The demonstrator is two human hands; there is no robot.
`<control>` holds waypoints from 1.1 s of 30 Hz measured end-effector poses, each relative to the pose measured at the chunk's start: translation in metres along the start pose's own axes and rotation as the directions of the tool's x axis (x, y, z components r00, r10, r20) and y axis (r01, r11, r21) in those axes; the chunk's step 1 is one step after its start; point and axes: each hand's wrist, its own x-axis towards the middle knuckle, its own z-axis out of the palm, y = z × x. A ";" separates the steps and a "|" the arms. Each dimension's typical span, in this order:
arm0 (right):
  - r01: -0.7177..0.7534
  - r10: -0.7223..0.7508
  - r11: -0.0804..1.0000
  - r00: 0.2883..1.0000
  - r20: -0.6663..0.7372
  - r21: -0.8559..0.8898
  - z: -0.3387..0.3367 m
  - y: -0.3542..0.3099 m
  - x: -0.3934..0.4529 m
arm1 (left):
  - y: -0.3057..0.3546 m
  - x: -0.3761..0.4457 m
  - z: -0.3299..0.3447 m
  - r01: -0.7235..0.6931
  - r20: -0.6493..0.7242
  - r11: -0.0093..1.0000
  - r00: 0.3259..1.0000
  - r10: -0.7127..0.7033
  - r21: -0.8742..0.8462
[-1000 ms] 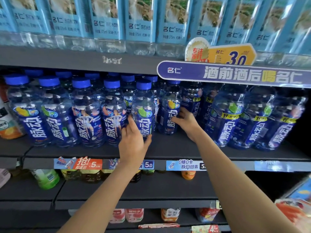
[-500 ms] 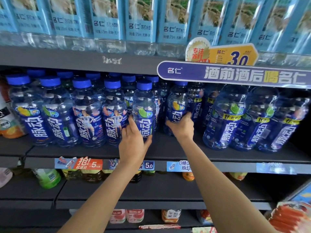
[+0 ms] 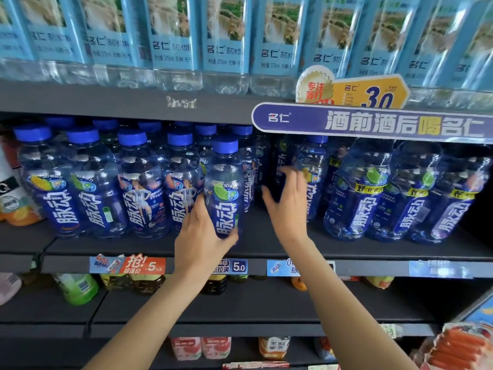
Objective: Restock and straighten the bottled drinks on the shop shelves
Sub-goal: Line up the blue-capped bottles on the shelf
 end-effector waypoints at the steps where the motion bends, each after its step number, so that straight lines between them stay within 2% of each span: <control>1: -0.095 0.084 0.993 0.987 0.138 0.074 0.007 -0.002 0.007 | -0.004 -0.004 -0.004 0.007 -0.012 1.000 1.000 -0.007 -0.008; 3: -0.277 0.217 0.951 0.912 0.349 0.134 0.024 -0.005 0.020 | -0.010 -0.008 -0.011 0.019 -0.026 1.000 0.999 -0.019 -0.006; 5: -0.402 0.298 0.901 0.847 0.441 0.161 0.041 -0.007 0.029 | -0.014 -0.009 -0.016 0.017 -0.017 1.000 1.000 -0.017 0.002; 7: -0.471 0.353 0.868 0.810 0.468 0.160 0.052 -0.009 0.033 | -0.014 -0.008 -0.018 0.001 0.005 1.000 1.000 -0.001 0.006; 14: -0.498 0.407 0.863 0.786 0.465 0.088 0.039 -0.003 0.036 | -0.015 -0.005 -0.022 -0.014 0.053 1.000 0.998 0.014 0.001; 18: -0.515 0.459 0.857 0.783 0.419 0.024 0.014 0.000 0.031 | -0.017 -0.005 -0.019 -0.018 0.038 1.000 0.999 0.018 -0.001; 24: -0.444 0.416 0.896 0.817 0.400 -0.024 -0.016 -0.003 0.006 | -0.018 -0.007 -0.013 -0.043 -0.007 0.999 0.999 0.043 0.005; 28: -0.421 0.425 0.903 0.853 0.304 -0.083 -0.033 -0.002 -0.011 | -0.018 -0.008 -0.011 -0.053 -0.024 0.999 0.998 0.053 0.005; 33: -0.490 0.504 0.862 0.855 0.119 -0.132 -0.049 0.005 -0.023 | -0.021 -0.007 -0.009 -0.073 -0.036 0.997 0.997 0.073 -0.018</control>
